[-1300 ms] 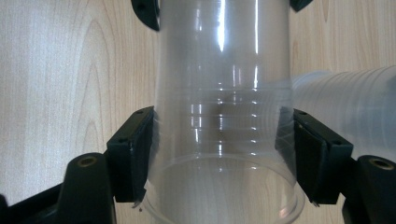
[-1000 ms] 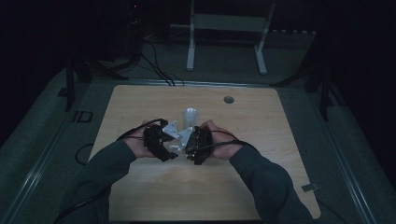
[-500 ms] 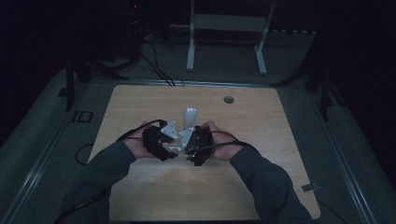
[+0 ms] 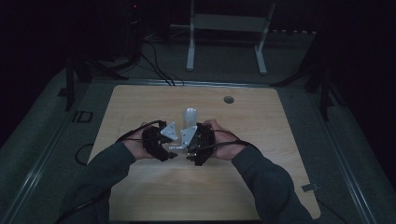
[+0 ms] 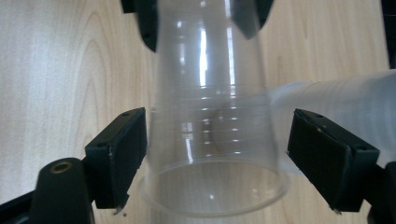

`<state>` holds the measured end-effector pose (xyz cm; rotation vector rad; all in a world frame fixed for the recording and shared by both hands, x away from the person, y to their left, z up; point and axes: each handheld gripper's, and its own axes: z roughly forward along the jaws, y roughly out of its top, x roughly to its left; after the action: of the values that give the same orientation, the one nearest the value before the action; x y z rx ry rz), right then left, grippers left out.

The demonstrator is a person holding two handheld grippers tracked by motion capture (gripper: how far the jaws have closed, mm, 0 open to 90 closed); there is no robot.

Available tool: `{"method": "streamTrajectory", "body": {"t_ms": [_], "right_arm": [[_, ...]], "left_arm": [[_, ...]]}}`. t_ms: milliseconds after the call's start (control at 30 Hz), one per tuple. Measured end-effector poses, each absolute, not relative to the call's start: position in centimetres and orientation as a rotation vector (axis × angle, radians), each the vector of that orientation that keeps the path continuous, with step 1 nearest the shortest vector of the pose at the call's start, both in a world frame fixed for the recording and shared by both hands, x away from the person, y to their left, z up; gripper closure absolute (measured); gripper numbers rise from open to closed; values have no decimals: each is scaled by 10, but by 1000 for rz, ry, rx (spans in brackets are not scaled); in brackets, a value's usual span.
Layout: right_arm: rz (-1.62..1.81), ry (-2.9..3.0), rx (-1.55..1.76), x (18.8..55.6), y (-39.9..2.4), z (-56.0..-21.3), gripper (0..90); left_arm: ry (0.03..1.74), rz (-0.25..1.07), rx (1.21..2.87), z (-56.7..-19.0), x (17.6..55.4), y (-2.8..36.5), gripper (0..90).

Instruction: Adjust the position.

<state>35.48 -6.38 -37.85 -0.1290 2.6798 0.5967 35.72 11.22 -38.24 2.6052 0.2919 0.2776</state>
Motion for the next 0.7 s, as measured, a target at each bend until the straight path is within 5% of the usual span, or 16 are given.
{"method": "streamTrajectory", "body": {"t_ms": [700], "right_arm": [[689,2649,-106,351,-69,-365,190]], "left_arm": [[359,301,2553,-386,358,127,414]]}}
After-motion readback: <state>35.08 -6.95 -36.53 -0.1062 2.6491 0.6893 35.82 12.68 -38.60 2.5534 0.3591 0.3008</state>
